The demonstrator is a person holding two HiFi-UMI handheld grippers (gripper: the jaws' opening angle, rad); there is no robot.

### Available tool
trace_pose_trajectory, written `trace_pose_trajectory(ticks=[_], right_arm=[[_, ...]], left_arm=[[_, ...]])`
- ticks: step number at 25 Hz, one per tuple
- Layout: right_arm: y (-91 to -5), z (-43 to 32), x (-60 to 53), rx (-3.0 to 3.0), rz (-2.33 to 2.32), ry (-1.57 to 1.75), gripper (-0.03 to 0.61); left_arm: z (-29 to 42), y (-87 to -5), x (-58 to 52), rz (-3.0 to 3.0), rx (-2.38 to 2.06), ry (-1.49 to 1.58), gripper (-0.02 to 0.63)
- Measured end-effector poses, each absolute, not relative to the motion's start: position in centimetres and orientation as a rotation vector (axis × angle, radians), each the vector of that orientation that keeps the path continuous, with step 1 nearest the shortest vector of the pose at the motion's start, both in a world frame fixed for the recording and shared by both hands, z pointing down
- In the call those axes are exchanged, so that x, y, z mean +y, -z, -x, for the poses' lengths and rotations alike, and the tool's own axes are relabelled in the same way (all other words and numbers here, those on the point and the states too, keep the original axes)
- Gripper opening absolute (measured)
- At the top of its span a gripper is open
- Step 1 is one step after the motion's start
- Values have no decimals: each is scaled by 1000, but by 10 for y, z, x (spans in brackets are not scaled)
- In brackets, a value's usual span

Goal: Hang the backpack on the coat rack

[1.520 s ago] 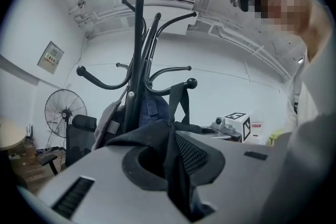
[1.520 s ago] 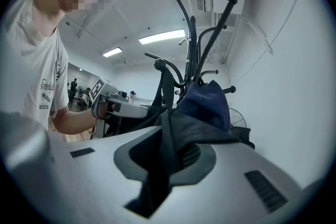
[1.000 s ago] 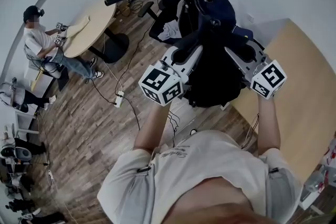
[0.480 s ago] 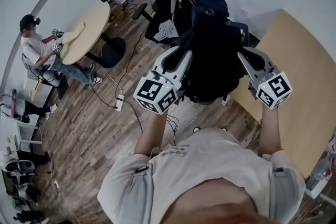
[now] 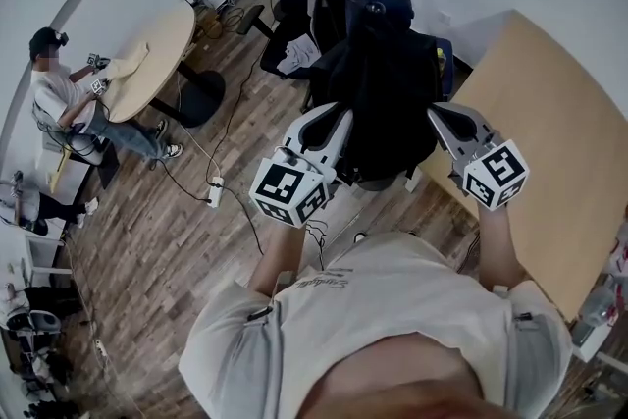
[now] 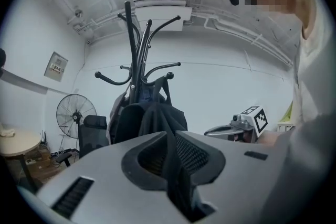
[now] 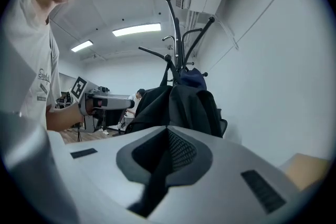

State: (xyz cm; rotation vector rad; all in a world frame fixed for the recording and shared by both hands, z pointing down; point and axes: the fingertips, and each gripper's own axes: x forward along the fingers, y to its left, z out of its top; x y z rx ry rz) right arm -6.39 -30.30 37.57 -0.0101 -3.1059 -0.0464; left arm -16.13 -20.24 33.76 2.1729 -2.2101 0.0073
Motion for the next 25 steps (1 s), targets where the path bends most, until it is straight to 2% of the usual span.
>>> trace_pose_trajectory(ticks=[8,25], right_arm=[[-369,67,-292,-3089,-4,194,-5],[-364,75,-300,-3180,-107,117,-5]], left_arm=[[150,-357,-210,-2175,-2149,-5,54],[160,-371,-213,-2150,-2129,22,54]])
